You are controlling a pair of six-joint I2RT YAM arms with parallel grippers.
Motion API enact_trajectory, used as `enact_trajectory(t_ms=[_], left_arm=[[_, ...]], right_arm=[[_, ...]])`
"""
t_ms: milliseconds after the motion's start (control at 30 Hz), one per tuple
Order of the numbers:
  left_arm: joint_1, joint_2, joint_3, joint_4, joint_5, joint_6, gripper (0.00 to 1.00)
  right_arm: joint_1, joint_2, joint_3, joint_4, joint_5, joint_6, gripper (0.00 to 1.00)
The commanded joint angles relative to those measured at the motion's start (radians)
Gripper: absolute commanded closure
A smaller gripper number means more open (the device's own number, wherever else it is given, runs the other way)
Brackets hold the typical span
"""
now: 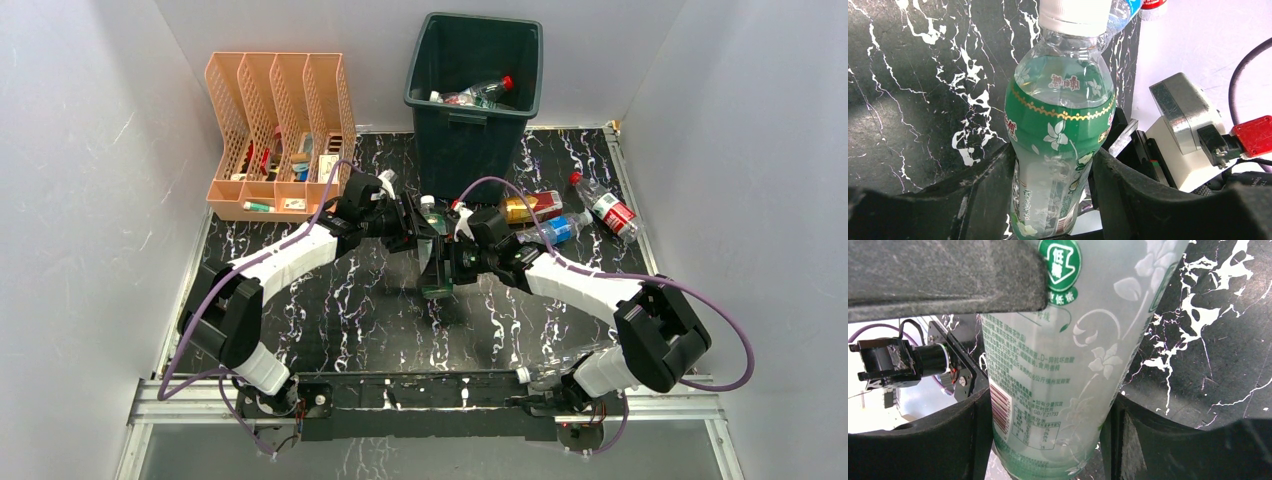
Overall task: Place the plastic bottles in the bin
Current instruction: Pick up the plastic bottle at the center of the board.
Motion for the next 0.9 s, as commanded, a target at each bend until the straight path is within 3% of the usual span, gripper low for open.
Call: enact_trajectory(t_ms=[0,100,267,367,867], left_arm=[[-0.008,-0.052,0.007,0.0,0.015,0.007,0.43],[-0.008,-0.055,0.004,-0.004,0.012,0.015,0.36],[-0.008,-0.063,0.015,-0.043,-0.007,0.051,0.21],[-0.007,-0.079,0.032,-0.083,-0.054,0.074,0.03],[-0.022,-0.277,0.06,-0.298,-0.251,0.146,0.02]], right_arm=[[0.006,-0.02,0.058,0.012,0.023,-0.018,0.47],[0.006,-0.029,0.06,-0.005,0.034,-0.025,0.54],[0.006,-0.046,0.059,-0.031,0.053,-0.033,0.54],[0.006,-0.064,0.058,-0.049,0.068,-0.039,0.54],[0.005,-0.114,0.134,-0.148,0.173,-0.073,0.55]])
